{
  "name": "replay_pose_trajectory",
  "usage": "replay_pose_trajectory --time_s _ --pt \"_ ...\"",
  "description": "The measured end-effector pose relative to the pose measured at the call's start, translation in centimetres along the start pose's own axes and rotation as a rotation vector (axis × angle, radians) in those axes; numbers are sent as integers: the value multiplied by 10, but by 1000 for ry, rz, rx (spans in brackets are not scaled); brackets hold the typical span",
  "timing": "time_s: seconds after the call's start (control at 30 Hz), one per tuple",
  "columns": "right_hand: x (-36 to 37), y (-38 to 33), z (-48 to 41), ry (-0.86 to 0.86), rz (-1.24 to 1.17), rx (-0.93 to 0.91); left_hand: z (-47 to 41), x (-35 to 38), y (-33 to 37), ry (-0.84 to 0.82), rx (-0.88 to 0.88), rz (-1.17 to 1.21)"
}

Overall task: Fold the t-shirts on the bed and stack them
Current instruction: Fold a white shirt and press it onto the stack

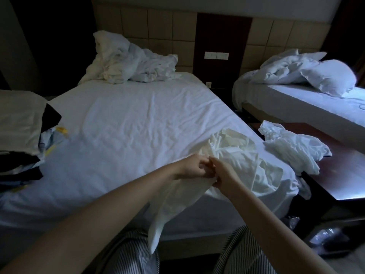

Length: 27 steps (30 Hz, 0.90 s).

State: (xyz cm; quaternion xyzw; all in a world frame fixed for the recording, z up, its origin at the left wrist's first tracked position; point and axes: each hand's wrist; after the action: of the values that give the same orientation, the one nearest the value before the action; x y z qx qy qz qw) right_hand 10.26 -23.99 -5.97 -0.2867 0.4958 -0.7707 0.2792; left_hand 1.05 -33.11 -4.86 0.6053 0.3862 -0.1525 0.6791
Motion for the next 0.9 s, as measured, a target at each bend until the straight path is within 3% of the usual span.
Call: replay_pose_trajectory --time_s 0.1,0.17,0.2,0.27,0.37,0.47,0.53,0.6,0.67,0.73,0.83,0.9 --pt "-21 5 3 65 15 -78 -5 -14 10 173 -101 284" --pt "-36 4 12 -3 113 -127 -17 -26 17 253 -74 181" --pt "-41 2 18 -52 166 -160 -25 -30 22 184 -29 70" --pt "-48 -8 29 -104 288 -234 -45 -30 37 -112 50 -150" --pt "-66 -24 42 -91 486 -333 -75 -23 59 -448 105 -621" --pt "-89 -47 55 -93 446 -420 -92 -27 66 -507 -16 -834" --pt "-98 -66 62 -214 348 -396 -93 -41 62 -494 -75 -1064" --pt "-103 -84 65 -339 264 -344 -88 -60 61 -415 -99 -1268" --pt "-104 -103 61 -380 217 -346 -79 -85 58 -254 -95 -1272" --pt "-103 -119 47 -276 364 -446 -65 -114 51 -37 -117 -1108" --pt "-93 -139 15 -33 780 -608 -42 -151 36 260 -137 -800" --pt "-78 -149 -5 14 858 -640 -25 -166 29 382 -174 -660"
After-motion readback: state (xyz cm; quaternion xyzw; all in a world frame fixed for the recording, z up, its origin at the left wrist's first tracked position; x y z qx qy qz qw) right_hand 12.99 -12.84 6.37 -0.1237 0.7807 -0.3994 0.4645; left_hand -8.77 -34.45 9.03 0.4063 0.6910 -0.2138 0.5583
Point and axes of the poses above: each hand's wrist, its own z-axis away from the middle knuckle, its own x-axis out of the palm, y = z × x, and after that the axes turned 8 degrees about -z, right-handed
